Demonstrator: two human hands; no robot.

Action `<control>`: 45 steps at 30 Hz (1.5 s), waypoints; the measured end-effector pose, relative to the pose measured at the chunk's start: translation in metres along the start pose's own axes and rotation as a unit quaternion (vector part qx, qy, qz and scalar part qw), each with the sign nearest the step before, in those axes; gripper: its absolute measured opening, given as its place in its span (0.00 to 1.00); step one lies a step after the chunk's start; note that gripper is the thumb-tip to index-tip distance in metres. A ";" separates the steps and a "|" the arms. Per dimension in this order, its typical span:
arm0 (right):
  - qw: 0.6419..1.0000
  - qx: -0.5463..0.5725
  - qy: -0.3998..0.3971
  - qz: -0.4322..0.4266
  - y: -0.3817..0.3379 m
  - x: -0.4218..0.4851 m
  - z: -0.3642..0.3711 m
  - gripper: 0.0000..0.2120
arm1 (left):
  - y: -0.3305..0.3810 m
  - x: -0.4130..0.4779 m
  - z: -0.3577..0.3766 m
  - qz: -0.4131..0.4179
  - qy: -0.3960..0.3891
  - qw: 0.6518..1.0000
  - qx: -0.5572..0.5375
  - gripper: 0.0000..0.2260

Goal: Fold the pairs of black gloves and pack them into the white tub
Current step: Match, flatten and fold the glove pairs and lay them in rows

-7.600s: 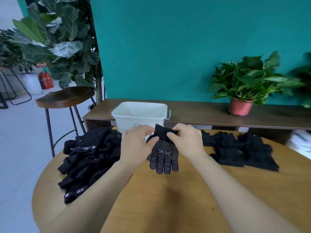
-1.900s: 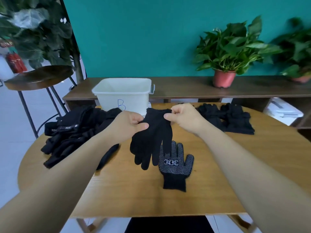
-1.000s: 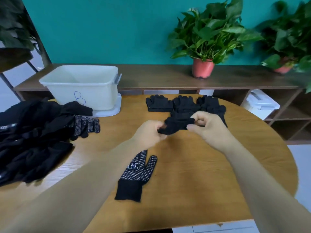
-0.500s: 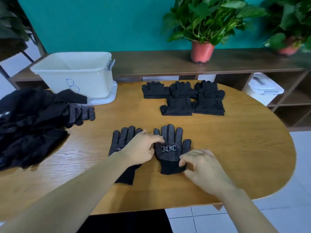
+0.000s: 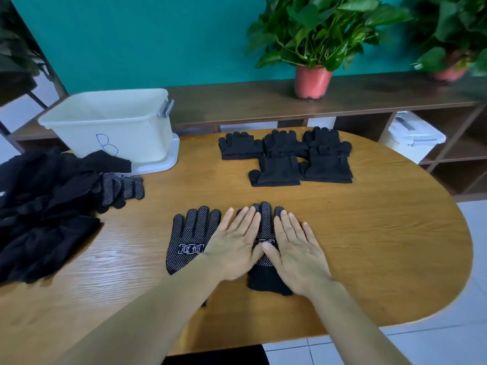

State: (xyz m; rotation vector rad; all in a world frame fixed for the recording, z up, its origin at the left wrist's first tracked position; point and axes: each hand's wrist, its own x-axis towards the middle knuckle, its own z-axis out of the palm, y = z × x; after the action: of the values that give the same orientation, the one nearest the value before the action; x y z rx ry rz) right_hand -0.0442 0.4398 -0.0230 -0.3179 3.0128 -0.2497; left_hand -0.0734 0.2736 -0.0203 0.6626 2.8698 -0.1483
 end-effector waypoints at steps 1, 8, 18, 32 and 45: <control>1.000 -0.017 -0.008 -0.004 0.003 0.000 0.001 0.41 | -0.001 0.000 0.002 -0.001 0.008 1.000 0.006 0.32; 0.999 -0.044 -0.016 -0.007 0.006 0.001 0.002 0.41 | -0.007 -0.001 0.010 0.028 0.042 0.998 -0.034 0.39; 0.998 -0.042 -0.042 -0.035 -0.005 -0.033 0.001 0.39 | 0.001 -0.044 0.014 0.068 0.050 0.996 -0.017 0.40; 0.974 -0.010 0.199 -0.111 -0.055 -0.001 -0.036 0.23 | -0.050 -0.060 -0.022 -0.010 0.134 0.987 -0.087 0.35; 0.956 -0.031 0.214 -0.197 -0.178 0.084 -0.037 0.18 | -0.207 -0.117 -0.015 -0.111 0.221 0.964 -0.102 0.41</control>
State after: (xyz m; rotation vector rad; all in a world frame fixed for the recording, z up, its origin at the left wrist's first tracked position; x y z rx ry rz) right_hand -0.0953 0.2555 0.0366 -0.9951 3.3534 -0.2873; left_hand -0.0646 0.0412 0.0298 0.3683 3.3161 0.3024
